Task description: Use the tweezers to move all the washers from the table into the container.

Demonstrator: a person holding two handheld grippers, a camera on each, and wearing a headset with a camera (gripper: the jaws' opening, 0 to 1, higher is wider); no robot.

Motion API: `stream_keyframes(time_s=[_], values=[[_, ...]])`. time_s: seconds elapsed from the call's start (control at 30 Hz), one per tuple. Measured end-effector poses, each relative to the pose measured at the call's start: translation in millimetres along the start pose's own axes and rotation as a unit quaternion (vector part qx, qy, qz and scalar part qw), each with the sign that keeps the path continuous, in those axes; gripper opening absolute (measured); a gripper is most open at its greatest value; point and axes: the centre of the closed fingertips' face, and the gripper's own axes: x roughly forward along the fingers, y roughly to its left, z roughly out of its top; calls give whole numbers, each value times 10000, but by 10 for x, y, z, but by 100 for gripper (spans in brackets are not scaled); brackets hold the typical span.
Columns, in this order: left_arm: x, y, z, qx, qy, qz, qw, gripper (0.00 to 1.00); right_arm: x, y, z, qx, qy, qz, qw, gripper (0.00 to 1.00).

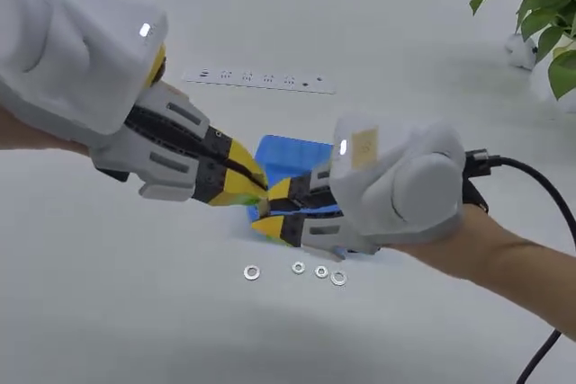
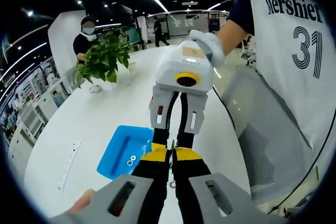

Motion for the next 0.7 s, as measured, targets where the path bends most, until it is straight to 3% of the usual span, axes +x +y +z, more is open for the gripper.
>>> stream_keyframes(time_s=[0.27,0.53,0.7], values=[[87,-218,-128,-192,16,-64,9998,6,80,237,-103,90,61,202,9997,11],[153,-217,-287,-419,19,-64,9991,6,187,310,-240,117,183,333,9992,11],[141,-148,-402,-442,110,-23,9990,6,297,249,-284,191,198,359,9990,11]])
